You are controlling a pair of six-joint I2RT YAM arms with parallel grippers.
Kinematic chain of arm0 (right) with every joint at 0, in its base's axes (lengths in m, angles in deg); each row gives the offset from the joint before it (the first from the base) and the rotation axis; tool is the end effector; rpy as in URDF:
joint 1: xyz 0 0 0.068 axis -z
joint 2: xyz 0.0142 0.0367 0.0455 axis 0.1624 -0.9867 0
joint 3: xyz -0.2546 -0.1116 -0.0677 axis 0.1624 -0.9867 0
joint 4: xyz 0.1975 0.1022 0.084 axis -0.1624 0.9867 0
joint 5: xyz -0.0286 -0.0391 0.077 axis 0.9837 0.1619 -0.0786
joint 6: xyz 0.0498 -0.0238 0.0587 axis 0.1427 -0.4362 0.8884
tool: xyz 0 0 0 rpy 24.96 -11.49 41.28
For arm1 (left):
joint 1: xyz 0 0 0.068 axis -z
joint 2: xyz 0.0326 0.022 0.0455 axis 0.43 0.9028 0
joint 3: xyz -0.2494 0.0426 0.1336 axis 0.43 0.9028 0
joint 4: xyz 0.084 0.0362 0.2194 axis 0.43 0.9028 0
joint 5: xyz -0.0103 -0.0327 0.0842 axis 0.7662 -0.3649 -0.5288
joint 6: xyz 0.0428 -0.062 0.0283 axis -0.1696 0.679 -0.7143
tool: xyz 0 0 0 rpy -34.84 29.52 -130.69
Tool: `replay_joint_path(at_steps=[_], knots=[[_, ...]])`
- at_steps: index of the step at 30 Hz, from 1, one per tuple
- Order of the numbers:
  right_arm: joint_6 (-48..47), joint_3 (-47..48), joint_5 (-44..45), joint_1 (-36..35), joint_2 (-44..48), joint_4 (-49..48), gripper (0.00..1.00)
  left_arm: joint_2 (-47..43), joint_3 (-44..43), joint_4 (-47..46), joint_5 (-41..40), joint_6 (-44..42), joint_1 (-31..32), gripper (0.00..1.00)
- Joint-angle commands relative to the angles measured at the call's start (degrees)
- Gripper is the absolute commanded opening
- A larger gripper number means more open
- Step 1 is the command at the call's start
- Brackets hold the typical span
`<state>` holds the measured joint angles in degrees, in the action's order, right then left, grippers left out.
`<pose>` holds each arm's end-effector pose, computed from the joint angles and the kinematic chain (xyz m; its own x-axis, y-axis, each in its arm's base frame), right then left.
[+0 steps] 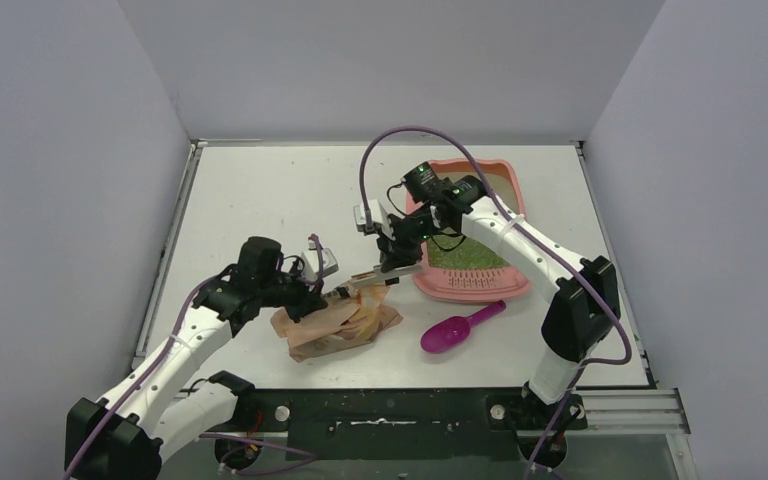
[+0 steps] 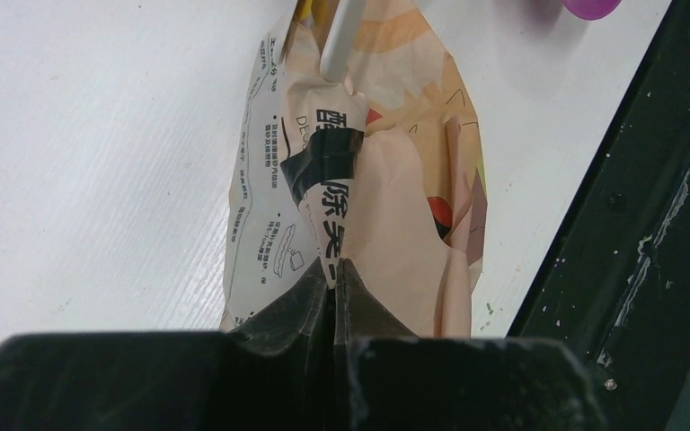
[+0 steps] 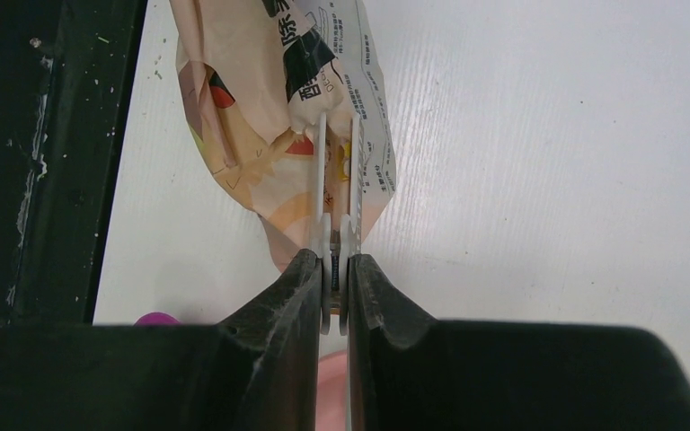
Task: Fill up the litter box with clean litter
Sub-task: Clamp the cat litter bag at the center of the board.
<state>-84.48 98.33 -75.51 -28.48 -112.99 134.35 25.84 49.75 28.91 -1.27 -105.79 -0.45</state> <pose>0.2384 0.2511 0.3081 0.0403 -0.6004 -0.7986 -0.9732 -0.2046 0.1047 0.1464 -0.1084 0.2395 -0.3881 0.4973 -0.7760 0.8670 0.4825 -0.1244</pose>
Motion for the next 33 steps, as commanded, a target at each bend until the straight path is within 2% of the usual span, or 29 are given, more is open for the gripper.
replay_joint_path(at_steps=[1, 12, 15, 17, 19, 23, 25, 26, 27, 29, 31, 33], knots=[[1.39, 0.14, -0.85, -1.99, 0.89, -3.83, 0.00, -1.54, -0.59, -3.12, 2.65, 0.88, -0.30, 0.00], [4.46, -1.68, -8.73, -0.18, 1.55, -5.96, 0.00, -2.33, -0.06, -3.78, 0.56, 1.92, -0.95, 0.00], [7.13, -4.42, -4.44, -0.04, 2.62, -9.24, 0.00, -3.08, 0.41, -3.91, 0.04, 2.37, -1.09, 0.00], [5.77, -4.59, -2.54, 0.01, 1.84, -7.41, 0.00, -3.87, 0.74, -4.26, -0.03, 2.79, -1.10, 0.00], [5.96, -5.21, -1.97, 0.18, 1.25, -6.86, 0.08, -4.62, 1.39, -4.67, -0.13, 3.52, -1.11, 0.00], [8.92, -8.39, -3.63, 0.21, 2.67, -12.57, 0.35, -5.23, 1.78, -5.18, 0.70, 4.25, -1.11, 0.00], [10.86, -9.65, -3.81, 0.21, 3.83, -15.70, 0.45, -5.37, 1.95, -5.47, 0.47, 4.69, -1.09, 0.00], [11.22, -9.87, -3.66, 0.27, 4.32, -16.51, 0.47, -5.35, 1.98, -5.56, 0.41, 4.86, -1.11, 0.00], [11.28, -9.98, -3.48, 0.29, 4.72, -16.76, 0.48, -5.33, 2.07, -5.98, 0.40, 5.20, -1.11, 0.10], [11.34, -9.20, -3.21, 0.29, 4.70, -16.05, 0.48, -4.97, 2.30, -7.73, 0.65, 6.34, -1.10, 0.37], [10.74, -7.89, -2.56, 0.38, 4.23, -13.87, 0.48, -3.92, 1.78, -9.24, 1.48, 6.43, -1.11, 0.51], [10.52, -7.30, -2.03, 0.38, 4.25, -12.77, 0.48, -2.08, 0.38, -10.29, 2.21, 6.56, -1.11, 0.59]])
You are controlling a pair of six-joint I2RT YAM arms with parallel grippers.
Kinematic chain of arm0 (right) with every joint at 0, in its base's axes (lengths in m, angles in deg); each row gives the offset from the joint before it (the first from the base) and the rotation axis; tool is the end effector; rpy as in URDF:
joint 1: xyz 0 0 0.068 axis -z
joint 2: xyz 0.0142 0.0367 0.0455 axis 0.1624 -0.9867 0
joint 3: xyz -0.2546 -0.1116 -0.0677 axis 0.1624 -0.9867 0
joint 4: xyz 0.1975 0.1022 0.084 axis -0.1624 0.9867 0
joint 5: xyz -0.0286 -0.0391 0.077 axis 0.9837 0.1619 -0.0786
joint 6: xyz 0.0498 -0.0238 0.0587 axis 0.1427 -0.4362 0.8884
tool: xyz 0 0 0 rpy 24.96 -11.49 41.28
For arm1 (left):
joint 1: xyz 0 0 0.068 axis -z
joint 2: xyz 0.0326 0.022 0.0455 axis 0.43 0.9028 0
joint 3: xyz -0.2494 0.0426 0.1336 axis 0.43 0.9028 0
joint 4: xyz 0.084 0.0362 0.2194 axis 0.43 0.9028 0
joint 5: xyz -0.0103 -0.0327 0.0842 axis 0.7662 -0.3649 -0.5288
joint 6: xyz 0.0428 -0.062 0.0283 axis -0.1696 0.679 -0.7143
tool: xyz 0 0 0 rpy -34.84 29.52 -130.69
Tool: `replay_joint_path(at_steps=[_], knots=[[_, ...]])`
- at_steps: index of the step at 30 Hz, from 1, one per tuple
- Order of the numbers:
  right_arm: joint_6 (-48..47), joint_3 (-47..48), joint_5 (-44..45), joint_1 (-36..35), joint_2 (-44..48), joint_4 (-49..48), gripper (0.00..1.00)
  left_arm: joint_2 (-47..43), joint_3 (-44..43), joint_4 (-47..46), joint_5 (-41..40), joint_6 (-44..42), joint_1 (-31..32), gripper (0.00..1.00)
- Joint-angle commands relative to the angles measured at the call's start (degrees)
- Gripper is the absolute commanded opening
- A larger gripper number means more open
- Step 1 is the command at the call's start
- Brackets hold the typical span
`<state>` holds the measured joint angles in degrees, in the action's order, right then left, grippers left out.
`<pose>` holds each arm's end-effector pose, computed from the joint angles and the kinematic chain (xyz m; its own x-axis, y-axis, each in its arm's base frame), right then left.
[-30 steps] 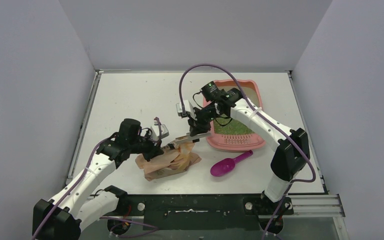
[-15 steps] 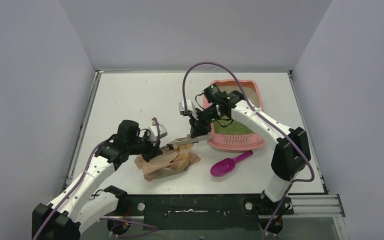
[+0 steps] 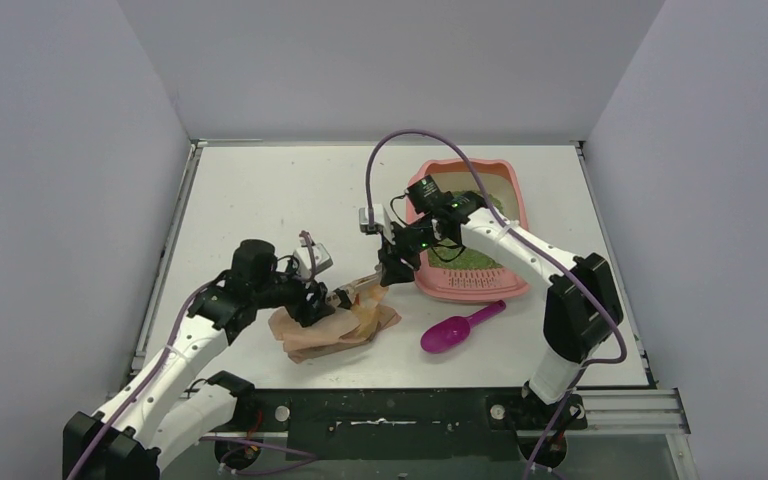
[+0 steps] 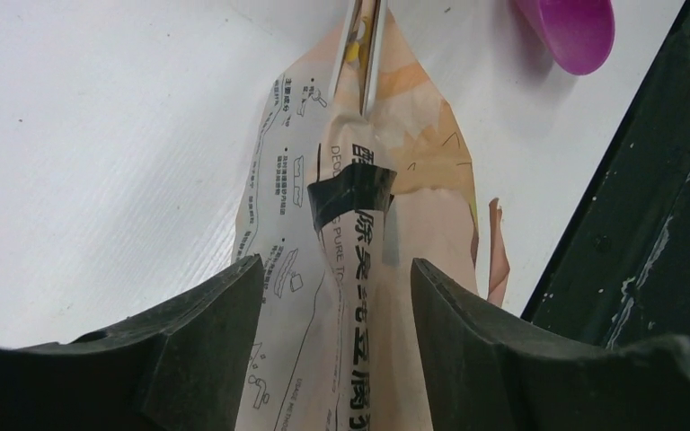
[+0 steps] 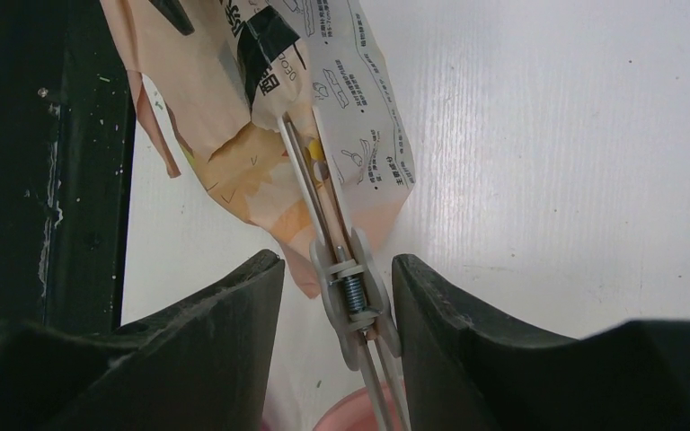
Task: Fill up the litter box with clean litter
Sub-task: Clamp the cat litter bag at the center of the board.
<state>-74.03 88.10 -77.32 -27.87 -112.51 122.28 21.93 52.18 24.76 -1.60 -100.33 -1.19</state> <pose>0.2422 0.2513 0.2735 -0.1226 -0.5915 -0.7969 -0.9676 -0.1073 0.2286 0.1426 -0.1038 0.2432 -0.4044 0.4122 -0.8164 0.8326 0.5354 -0.1420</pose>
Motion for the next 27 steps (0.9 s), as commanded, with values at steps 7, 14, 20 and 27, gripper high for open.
replay_joint_path(at_steps=[7, 14, 20, 27], knots=[[-0.38, 3.18, -1.47, 0.18, 4.14, -0.46, 0.45, 14.47, -9.93, -2.01, 6.30, 2.38, -0.28, 0.63], [-1.85, 4.54, -0.84, 0.39, 2.71, 2.48, 0.35, 15.06, -9.00, -1.19, 4.42, 2.07, -0.32, 0.12], [-2.14, 4.74, -0.93, 0.25, 2.39, 2.58, 0.30, 11.99, -7.58, -1.30, 4.30, -0.04, -0.45, 0.00], [2.83, 3.13, -4.34, 0.78, 2.85, -1.51, 0.00, 10.74, -7.03, -0.99, 3.38, 0.06, -0.54, 0.00]])
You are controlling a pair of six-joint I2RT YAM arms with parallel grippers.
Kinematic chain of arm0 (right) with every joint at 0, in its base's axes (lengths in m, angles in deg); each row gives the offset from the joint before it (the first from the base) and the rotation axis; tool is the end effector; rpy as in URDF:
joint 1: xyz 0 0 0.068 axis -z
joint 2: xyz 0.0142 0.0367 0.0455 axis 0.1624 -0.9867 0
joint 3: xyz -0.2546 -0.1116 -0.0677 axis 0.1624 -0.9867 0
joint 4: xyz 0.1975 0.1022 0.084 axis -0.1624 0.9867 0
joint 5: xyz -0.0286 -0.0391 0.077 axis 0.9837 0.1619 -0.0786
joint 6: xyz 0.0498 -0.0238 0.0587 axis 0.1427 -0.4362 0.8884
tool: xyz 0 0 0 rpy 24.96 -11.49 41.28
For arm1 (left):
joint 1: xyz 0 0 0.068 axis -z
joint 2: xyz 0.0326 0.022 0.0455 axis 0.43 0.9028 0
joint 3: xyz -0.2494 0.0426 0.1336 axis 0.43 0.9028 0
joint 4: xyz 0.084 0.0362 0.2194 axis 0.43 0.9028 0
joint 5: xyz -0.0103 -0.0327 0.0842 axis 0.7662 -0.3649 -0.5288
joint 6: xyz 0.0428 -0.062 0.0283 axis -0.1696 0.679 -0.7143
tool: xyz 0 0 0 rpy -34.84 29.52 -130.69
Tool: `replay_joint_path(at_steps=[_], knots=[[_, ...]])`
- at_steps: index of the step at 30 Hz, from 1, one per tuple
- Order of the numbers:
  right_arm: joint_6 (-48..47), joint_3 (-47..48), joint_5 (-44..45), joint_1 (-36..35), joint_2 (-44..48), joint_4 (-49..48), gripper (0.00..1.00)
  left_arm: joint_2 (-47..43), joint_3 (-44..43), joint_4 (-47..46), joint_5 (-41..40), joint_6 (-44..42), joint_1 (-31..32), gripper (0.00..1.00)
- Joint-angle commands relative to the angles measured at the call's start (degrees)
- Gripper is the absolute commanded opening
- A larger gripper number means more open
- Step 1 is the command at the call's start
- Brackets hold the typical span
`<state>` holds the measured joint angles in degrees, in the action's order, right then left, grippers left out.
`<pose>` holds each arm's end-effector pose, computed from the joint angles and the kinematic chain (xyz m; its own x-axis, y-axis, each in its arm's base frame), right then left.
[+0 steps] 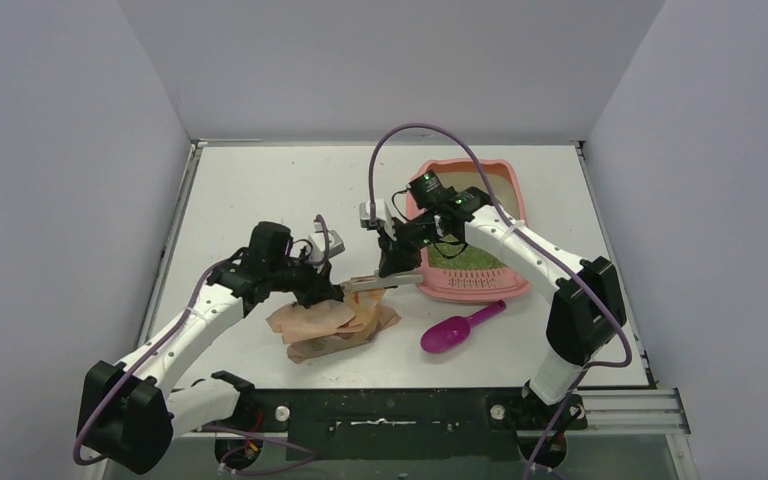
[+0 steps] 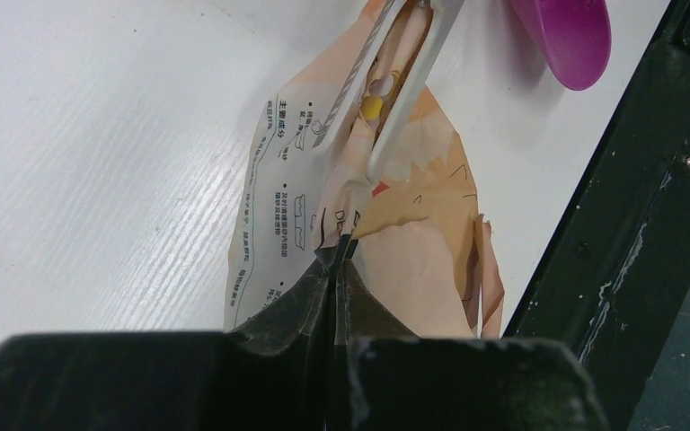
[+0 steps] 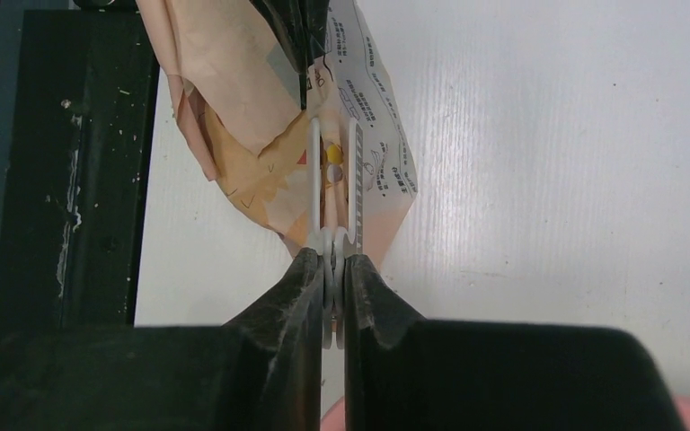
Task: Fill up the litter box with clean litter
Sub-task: Clamp the cat litter bag at the center of the board.
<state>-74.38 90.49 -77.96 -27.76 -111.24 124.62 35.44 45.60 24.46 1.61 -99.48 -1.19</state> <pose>0.2394 0.2489 0.2907 -0.1046 -0.5738 -0.8123 -0.9706 -0.1191 0.2091 0.1791 -0.1238 0.2414 -0.4952 0.4320 -0.7538 0.8232 0.5106 -0.2482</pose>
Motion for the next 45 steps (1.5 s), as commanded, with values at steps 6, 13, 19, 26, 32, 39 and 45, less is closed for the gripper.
replay_joint_path(at_steps=[6, 13, 19, 26, 32, 39, 45], knots=[[13.89, -7.05, -4.51, 1.05, 5.97, -20.19, 0.00, -4.51, 1.07, -2.22, 1.19, 0.19, -0.93, 0.00], [21.91, -13.16, -1.64, 1.93, 11.10, -33.92, 0.00, -4.51, 1.08, -1.66, 1.34, 0.12, -1.11, 0.00], [21.04, -13.55, -0.45, 2.10, 13.32, -33.41, 0.00, -4.86, 1.28, -1.65, 1.42, 0.12, -1.28, 0.00], [15.88, -12.57, -1.59, 0.16, 11.40, -26.54, 0.00, -4.94, 1.41, -2.70, 1.72, 0.64, -1.57, 0.00], [9.02, -13.13, 0.19, -2.10, 10.42, -24.62, 0.00, -5.43, 1.58, -2.51, 2.52, 0.38, -1.77, 0.00], [-3.73, -9.84, -2.14, -1.84, 8.10, -15.10, 0.00, -6.06, 1.92, -2.36, 3.42, -0.10, -1.82, 0.00], [-12.08, -7.16, -5.18, -1.26, 6.41, -10.08, 0.00, -6.20, 1.99, -2.35, 3.95, -0.59, -1.78, 0.00]])
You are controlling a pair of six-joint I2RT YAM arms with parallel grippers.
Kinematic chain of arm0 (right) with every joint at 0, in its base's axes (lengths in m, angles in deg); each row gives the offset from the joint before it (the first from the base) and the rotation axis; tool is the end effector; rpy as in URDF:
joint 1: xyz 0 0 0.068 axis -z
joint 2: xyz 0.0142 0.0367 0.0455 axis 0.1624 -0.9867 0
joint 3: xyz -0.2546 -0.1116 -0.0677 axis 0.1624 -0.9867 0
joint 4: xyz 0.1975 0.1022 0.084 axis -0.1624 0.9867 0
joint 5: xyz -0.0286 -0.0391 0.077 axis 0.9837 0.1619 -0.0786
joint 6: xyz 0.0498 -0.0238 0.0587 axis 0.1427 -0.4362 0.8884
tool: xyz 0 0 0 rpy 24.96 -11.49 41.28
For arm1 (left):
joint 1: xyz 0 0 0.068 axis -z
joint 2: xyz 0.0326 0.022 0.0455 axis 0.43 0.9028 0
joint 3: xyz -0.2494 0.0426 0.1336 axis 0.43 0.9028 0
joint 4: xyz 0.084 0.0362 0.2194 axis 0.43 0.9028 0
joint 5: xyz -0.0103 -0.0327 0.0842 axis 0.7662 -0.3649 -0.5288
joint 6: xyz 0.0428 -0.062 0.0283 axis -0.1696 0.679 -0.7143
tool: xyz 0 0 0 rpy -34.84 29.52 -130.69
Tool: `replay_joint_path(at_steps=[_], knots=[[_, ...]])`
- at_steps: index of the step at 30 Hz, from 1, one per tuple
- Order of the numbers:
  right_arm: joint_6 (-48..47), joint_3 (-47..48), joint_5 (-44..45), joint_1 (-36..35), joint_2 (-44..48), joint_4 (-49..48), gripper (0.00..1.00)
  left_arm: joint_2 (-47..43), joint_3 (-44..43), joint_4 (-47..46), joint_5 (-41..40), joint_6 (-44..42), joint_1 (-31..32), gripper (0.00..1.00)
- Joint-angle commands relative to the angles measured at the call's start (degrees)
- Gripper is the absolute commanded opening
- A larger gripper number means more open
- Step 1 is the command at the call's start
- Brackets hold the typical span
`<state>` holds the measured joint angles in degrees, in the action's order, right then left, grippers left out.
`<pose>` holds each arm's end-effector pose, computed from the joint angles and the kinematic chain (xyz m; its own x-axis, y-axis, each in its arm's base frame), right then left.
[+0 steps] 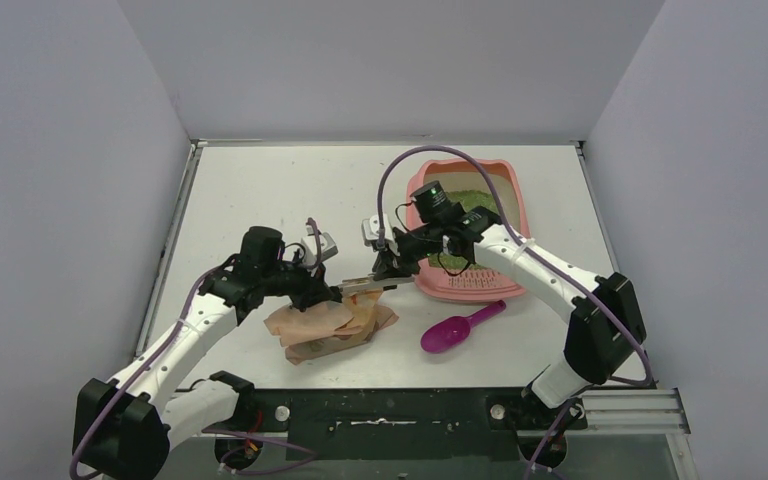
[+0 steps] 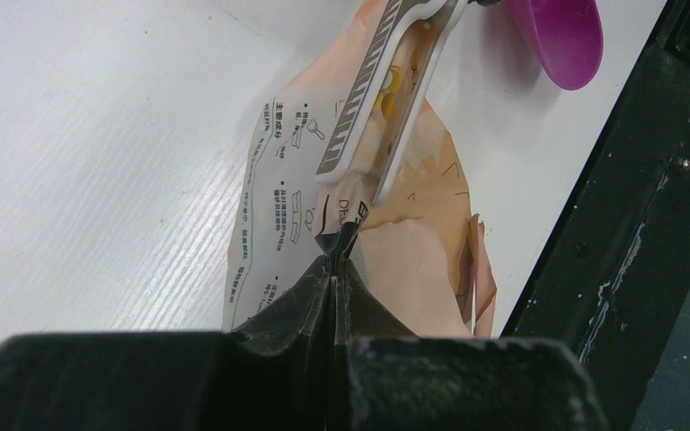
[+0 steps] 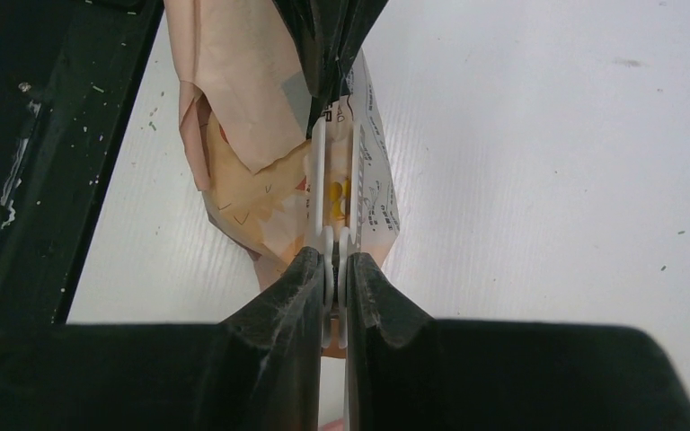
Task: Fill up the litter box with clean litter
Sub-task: Clamp the cat litter bag at the center of the board.
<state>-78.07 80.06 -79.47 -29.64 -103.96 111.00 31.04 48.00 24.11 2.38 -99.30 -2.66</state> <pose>0.2158 0.2457 0.2939 0.0947 -0.4525 -0.8867 -0.9770 -0.2132 0.0045 0.1685 -0.1143 0.2434 -0.4788 0.4030 -0.7800 0.8214 0.5193 -0.2359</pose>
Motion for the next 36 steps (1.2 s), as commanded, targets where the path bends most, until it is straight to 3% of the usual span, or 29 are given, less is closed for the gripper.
replay_joint_path(at_steps=[1, 7, 14, 19, 22, 27, 36], knots=[[-7.47, 3.25, -4.66, 0.58, -0.92, 2.21, 0.00, -1.71, -0.50, -2.08, 3.04, -0.76, -0.41, 0.00], [-4.45, 2.31, -4.19, -1.12, -1.57, -2.21, 0.00, -1.89, -0.28, -2.33, 4.04, -0.85, -0.48, 0.00], [-8.04, 5.01, -2.95, -3.13, -4.89, 3.71, 0.00, -2.96, 0.28, -3.23, 4.09, -0.85, -0.43, 0.00], [-6.78, 4.71, -1.86, -3.27, -5.03, 2.64, 0.00, -3.34, 0.63, -3.32, 3.95, -0.66, -0.57, 0.00], [-3.20, 4.15, -0.87, -3.38, -4.81, 0.14, 0.14, -3.40, 0.72, -3.33, 4.04, -0.74, -0.57, 0.00], [2.49, 2.41, 0.83, -2.81, -1.97, -4.24, 0.48, -4.34, 0.60, -2.83, 3.98, -0.67, -0.57, 0.01], [20.88, -6.53, 1.48, 7.51, 11.45, -22.36, 0.68, -12.37, 0.14, -2.76, -2.78, 2.94, -0.66, 0.53]])
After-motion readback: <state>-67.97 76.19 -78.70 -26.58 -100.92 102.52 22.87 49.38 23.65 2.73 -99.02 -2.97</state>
